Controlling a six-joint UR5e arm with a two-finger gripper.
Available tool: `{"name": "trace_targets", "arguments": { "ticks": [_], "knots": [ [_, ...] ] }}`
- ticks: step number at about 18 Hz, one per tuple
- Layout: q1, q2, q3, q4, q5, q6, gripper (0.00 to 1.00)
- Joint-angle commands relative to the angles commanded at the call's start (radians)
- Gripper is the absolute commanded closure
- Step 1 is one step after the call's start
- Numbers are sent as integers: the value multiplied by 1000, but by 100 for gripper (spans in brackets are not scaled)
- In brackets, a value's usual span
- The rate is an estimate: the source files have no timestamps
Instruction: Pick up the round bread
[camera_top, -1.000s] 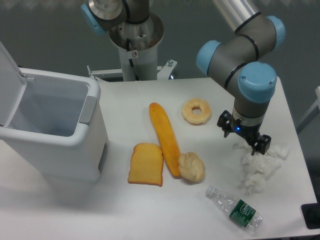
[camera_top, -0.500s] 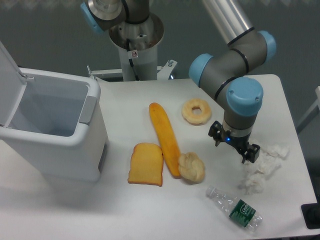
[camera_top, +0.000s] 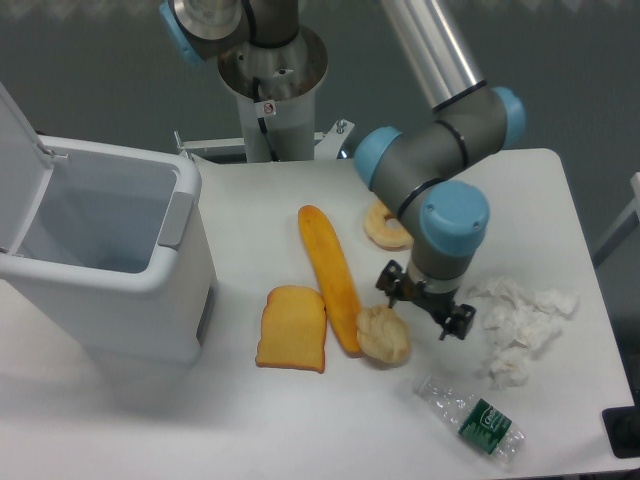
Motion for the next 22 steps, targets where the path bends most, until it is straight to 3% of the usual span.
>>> {"name": "trace_targets", "arguments": {
  "ticks": [8, 9, 10, 11, 12, 14, 15, 22],
  "knots": [
    [-29, -9, -6, -2, 6, -46, 1],
    [-29, -9, -6, -3, 8, -46, 9],
    [-29, -8, -5, -3, 8, -46, 28],
    [-29, -6, -5, -3, 8, -46, 55],
    [-29, -6, -6, -5, 9, -46, 73],
    [-26, -5, -5, -5, 9, -45, 96],
    [-23, -2, -5, -6, 9, -48, 100],
    [6, 44, 27, -9, 26, -91, 100]
  ]
}}
